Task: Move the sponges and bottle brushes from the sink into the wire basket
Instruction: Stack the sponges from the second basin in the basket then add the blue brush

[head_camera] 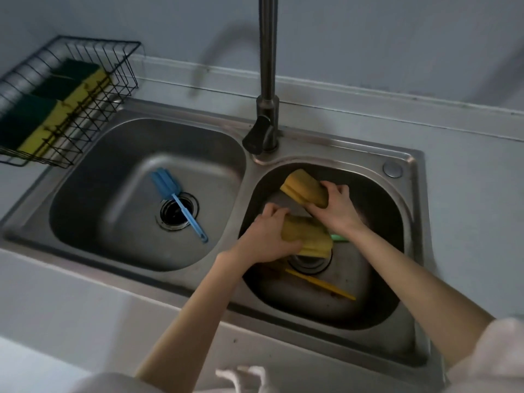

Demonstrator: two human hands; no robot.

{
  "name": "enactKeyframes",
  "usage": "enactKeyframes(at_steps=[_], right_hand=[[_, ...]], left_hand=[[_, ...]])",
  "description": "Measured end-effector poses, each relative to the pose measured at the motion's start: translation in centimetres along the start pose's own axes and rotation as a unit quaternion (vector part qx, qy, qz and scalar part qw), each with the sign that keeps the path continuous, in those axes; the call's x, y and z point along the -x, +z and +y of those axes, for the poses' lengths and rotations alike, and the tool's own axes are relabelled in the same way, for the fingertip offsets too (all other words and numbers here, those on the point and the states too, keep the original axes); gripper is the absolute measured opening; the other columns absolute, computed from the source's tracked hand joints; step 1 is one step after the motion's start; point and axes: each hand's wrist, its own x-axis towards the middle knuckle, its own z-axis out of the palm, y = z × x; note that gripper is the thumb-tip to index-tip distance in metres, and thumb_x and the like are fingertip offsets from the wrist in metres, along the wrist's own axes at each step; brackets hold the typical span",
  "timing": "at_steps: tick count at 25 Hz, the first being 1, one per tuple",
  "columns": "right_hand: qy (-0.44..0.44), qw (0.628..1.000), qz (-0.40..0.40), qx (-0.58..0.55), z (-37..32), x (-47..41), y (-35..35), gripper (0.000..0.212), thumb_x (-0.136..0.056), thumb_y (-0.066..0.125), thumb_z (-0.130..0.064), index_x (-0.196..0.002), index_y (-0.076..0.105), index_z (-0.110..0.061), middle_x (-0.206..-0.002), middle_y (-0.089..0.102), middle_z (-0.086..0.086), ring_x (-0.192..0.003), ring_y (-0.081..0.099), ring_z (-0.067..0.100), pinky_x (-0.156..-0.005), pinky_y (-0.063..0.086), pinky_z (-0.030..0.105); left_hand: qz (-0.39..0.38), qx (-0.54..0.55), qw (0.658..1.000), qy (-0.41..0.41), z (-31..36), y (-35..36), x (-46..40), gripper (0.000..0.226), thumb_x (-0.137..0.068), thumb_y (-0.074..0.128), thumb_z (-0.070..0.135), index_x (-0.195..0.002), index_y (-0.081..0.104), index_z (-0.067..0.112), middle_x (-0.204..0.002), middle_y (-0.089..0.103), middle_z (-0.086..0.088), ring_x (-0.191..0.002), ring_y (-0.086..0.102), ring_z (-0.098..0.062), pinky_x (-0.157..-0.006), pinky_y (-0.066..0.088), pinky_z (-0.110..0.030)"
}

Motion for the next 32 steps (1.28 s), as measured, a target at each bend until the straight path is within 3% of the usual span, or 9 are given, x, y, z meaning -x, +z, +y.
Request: enactKeyframes(at_steps=[3, 7, 10, 14, 19, 23, 27, 32], right_hand=[[0.000, 0.999, 0.014, -0.032, -2.9, 1.3, 0.4, 0.064, -0.085, 0.058, -0.031, -0.140, 0.029, -0.016, -0.139, 0.030, 0.015, -0.122, 0.044, 0.033, -0.099, 0.040, 0.034], [-0.004, 0.998, 0.039, -0.055, -7.3, 2.4, 1.7, 0.060, -0.085, 0.059, -0.029, -0.137, 0.034, -0.013, -0.134, 0.036, 0.017, -0.121, 0.047, 0.031, -0.098, 0.036, 0.027], [0.022, 0.995, 0.047, -0.081, -10.7, 2.9, 3.4, 0.059, -0.086, 0.058, -0.030, -0.136, 0.036, -0.009, -0.133, 0.040, 0.019, -0.120, 0.047, 0.033, -0.103, 0.036, 0.032], [0.075, 0.987, 0.073, -0.124, -13.6, 3.9, 5.7, 0.057, -0.087, 0.055, -0.034, -0.134, 0.039, -0.007, -0.134, 0.045, 0.021, -0.120, 0.048, 0.035, -0.102, 0.039, 0.040], [0.065, 0.987, 0.075, -0.129, -18.9, 4.1, 9.1, 0.055, -0.086, 0.055, -0.038, -0.134, 0.041, -0.014, -0.136, 0.042, 0.016, -0.124, 0.046, 0.033, -0.103, 0.038, 0.037], [0.032, 0.984, 0.061, -0.166, -22.6, 2.7, 11.6, 0.061, -0.077, 0.058, -0.048, -0.130, 0.041, -0.024, -0.132, 0.045, 0.011, -0.115, 0.052, 0.028, -0.100, 0.047, 0.048], [0.022, 0.987, 0.043, -0.151, -26.4, 1.5, 12.8, 0.057, -0.083, 0.059, -0.035, -0.133, 0.036, -0.020, -0.128, 0.050, 0.011, -0.111, 0.054, 0.026, -0.095, 0.045, 0.033], [-0.015, 0.992, 0.036, -0.120, -30.5, -0.1, 12.5, 0.063, -0.085, 0.060, -0.026, -0.139, 0.028, -0.013, -0.137, 0.044, 0.014, -0.122, 0.046, 0.028, -0.098, 0.037, 0.030]], left_hand=[[0.010, 0.015, 1.000, 0.014, -1.1, -2.8, 2.0, 0.070, -0.081, 0.060, 0.039, -0.138, 0.026, 0.017, -0.142, 0.025, -0.005, -0.126, 0.036, -0.023, -0.104, 0.035, -0.032], [0.021, 0.038, 0.999, 0.021, -3.8, -7.2, 4.7, 0.067, -0.082, 0.059, 0.043, -0.137, 0.029, 0.020, -0.139, 0.032, -0.004, -0.113, 0.042, -0.016, -0.090, 0.034, -0.022], [0.041, 0.042, 0.997, 0.042, -6.2, -10.7, 6.3, 0.065, -0.082, 0.057, 0.045, -0.136, 0.031, 0.018, -0.135, 0.037, -0.006, -0.103, 0.039, -0.011, -0.089, 0.037, -0.024], [0.071, 0.039, 0.994, 0.076, -9.9, -14.6, 8.0, 0.060, -0.083, 0.057, 0.042, -0.133, 0.036, 0.017, -0.135, 0.038, -0.006, -0.105, 0.038, -0.010, -0.089, 0.033, -0.022], [0.087, 0.047, 0.992, 0.081, -14.7, -18.6, 9.1, 0.056, -0.083, 0.057, 0.040, -0.130, 0.039, 0.016, -0.135, 0.037, -0.007, -0.107, 0.039, -0.011, -0.090, 0.035, -0.024], [0.118, 0.085, 0.987, 0.063, -18.1, -21.6, 10.2, 0.054, -0.083, 0.060, 0.038, -0.128, 0.039, 0.017, -0.135, 0.033, -0.008, -0.106, 0.040, -0.015, -0.090, 0.037, -0.026], [0.167, 0.110, 0.979, 0.046, -21.0, -24.6, 11.0, 0.056, -0.082, 0.060, 0.036, -0.129, 0.038, 0.016, -0.135, 0.035, -0.008, -0.105, 0.038, -0.011, -0.087, 0.032, -0.024], [0.243, 0.125, 0.961, 0.036, -24.3, -28.6, 11.0, 0.056, -0.081, 0.061, 0.036, -0.128, 0.037, 0.016, -0.127, 0.039, -0.010, -0.112, 0.045, -0.024, -0.091, 0.044, -0.034]])
